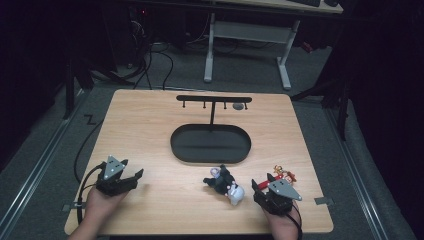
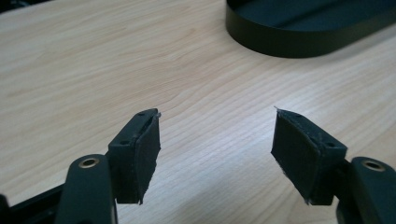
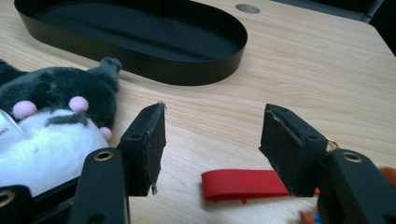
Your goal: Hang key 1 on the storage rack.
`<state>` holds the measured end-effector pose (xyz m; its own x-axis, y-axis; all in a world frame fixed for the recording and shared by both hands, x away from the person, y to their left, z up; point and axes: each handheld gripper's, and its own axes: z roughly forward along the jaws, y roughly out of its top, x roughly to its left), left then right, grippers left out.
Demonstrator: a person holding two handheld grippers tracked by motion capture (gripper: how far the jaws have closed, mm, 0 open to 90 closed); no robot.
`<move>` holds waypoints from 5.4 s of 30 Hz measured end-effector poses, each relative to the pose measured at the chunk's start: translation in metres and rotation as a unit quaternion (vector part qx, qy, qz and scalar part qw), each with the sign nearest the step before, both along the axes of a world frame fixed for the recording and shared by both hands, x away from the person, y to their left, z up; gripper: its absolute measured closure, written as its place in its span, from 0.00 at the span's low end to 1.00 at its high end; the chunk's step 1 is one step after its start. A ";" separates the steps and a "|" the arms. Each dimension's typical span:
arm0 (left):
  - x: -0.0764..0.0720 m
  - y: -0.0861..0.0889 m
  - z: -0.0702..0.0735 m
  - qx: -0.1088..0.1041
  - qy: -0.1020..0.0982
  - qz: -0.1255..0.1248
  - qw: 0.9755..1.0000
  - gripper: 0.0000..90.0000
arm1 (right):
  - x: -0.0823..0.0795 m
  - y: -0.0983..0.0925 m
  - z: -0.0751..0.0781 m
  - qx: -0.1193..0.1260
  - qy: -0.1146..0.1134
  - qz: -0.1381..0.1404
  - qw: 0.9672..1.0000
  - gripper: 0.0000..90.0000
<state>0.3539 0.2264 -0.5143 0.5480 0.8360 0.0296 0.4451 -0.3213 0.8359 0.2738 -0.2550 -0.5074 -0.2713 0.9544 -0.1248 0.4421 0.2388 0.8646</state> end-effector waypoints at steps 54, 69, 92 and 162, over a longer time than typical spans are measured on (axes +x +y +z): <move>-0.006 -0.040 -0.008 0.020 0.009 -0.074 0.997 0.41 | 0.005 0.001 -0.006 0.013 0.060 0.031 0.998 0.41; -0.009 -0.045 -0.005 0.028 -0.001 -0.105 0.994 0.41 | 0.018 -0.006 0.011 -0.017 0.117 -0.001 0.993 0.38; -0.011 -0.048 -0.005 0.029 -0.002 -0.118 0.993 0.41 | 0.020 0.000 0.023 -0.037 0.218 0.020 0.975 0.35; -0.010 -0.051 -0.011 0.047 0.010 -0.134 0.990 0.41 | 0.091 -0.091 0.026 -0.106 0.358 -0.099 0.922 0.98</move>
